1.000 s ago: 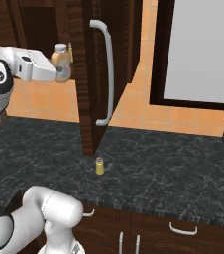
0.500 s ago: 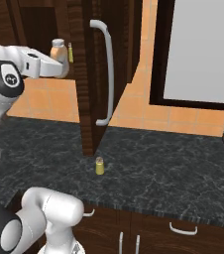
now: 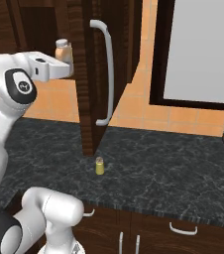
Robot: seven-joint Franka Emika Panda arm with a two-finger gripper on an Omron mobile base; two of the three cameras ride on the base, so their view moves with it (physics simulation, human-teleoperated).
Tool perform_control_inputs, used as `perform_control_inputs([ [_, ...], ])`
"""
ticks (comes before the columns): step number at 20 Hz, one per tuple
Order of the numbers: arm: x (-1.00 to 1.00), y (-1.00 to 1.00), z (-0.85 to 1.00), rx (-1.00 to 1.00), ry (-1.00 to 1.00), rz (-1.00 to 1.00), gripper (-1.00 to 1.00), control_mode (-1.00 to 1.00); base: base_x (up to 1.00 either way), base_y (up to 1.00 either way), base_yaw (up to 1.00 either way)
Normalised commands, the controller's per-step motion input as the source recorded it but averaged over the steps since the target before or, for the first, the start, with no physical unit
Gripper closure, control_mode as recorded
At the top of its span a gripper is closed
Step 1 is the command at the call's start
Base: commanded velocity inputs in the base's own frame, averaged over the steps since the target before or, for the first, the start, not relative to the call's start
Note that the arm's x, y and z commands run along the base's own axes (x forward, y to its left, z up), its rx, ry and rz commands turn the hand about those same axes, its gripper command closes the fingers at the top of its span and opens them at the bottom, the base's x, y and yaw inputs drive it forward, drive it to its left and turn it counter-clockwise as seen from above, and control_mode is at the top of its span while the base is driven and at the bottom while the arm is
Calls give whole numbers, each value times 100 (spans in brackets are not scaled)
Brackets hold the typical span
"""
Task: Put the shaker and condiment bottle from the counter next to their counterparts in the cabinet.
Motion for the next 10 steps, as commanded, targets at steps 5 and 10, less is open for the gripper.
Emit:
perform_control_inputs([
  [5, 28, -16, 0, 0, 0, 0, 100, -100, 0, 0, 0],
  [10, 14, -2, 0, -2, 0, 0, 100, -100, 0, 0, 0],
])
